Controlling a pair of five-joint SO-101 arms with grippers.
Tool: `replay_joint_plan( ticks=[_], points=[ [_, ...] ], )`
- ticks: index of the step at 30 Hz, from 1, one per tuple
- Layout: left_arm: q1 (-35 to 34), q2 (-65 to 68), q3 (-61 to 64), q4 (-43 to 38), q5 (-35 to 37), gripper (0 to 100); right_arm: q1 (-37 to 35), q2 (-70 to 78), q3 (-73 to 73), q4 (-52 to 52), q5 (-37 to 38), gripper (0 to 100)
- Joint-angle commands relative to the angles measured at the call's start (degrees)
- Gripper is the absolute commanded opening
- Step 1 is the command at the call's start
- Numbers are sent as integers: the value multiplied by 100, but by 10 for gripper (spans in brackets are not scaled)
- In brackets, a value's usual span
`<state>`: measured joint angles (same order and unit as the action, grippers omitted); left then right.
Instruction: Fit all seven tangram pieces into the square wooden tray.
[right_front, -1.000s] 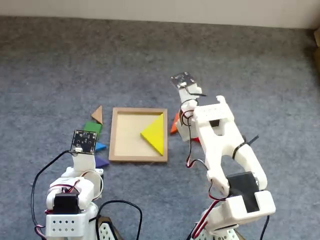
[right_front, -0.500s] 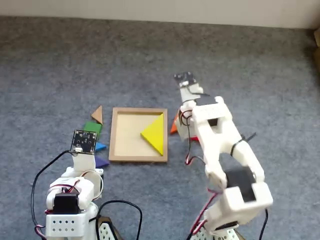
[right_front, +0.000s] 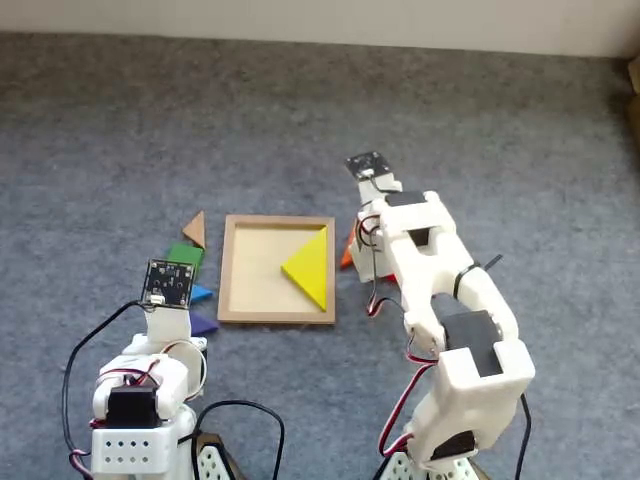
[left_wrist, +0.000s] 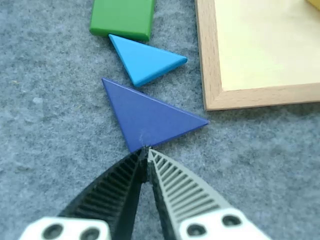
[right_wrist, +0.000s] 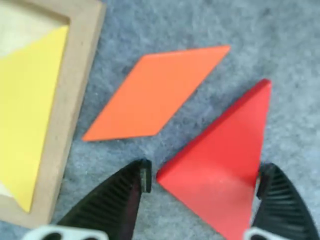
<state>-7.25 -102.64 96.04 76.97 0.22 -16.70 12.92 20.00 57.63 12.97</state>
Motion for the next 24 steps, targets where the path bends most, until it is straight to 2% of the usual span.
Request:
replay_joint_plan(
  ticks=[1, 6, 11, 18, 24],
  points=[
    [-84, -145, 110, 18, 35, 6, 145, -66, -295, -66, -53, 296],
    [-84, -145, 110, 18, 35, 6, 163, -75, -277, -66, -53, 278],
    [-84, -145, 110, 18, 35, 6, 251, -101, -312, -75, -9, 155],
    [-84, -145, 110, 18, 35, 6, 251, -224, -312, 66, 0, 153],
    [-84, -145, 110, 18, 35, 6, 171, -1473, -251, 312, 141, 153]
  ],
)
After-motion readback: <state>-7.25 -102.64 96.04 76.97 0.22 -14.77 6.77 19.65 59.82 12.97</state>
